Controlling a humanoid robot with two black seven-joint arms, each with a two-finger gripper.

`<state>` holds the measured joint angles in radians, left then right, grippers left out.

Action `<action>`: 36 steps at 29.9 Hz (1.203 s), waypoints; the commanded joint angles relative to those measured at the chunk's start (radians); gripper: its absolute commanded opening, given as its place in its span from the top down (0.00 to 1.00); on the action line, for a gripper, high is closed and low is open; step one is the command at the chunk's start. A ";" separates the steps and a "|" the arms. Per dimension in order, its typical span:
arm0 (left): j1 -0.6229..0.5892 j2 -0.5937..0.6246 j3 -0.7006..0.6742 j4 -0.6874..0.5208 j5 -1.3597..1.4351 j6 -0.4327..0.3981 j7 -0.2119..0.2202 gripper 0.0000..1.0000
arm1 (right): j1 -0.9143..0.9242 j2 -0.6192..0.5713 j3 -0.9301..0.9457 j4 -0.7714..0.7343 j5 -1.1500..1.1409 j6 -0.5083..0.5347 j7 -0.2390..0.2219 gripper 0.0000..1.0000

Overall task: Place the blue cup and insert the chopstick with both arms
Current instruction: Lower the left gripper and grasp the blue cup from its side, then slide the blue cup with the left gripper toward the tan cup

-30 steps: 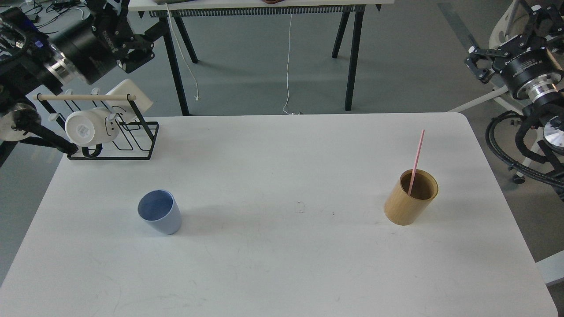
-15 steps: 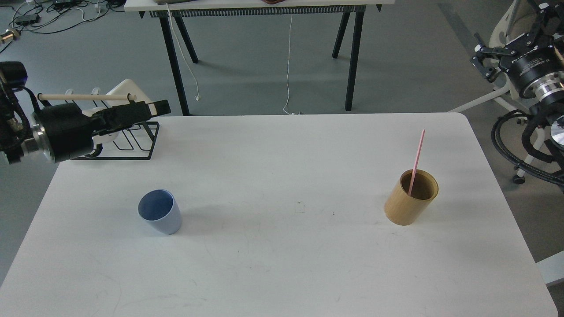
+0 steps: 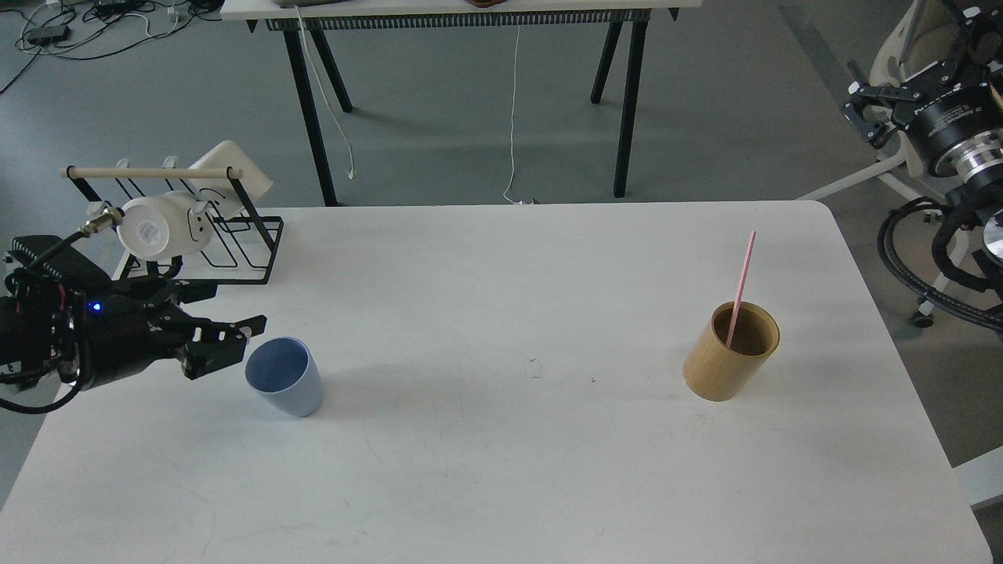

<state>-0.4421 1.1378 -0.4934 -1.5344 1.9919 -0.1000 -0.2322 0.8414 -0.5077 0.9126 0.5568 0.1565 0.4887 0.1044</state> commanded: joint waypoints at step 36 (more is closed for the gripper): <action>-0.061 -0.170 0.041 0.139 0.059 -0.055 -0.038 0.95 | 0.001 -0.009 0.017 -0.001 0.000 0.000 0.000 0.01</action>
<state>-0.4604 0.9611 -0.4435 -1.3617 2.0523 -0.1237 -0.2587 0.8422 -0.5144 0.9292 0.5552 0.1564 0.4887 0.1043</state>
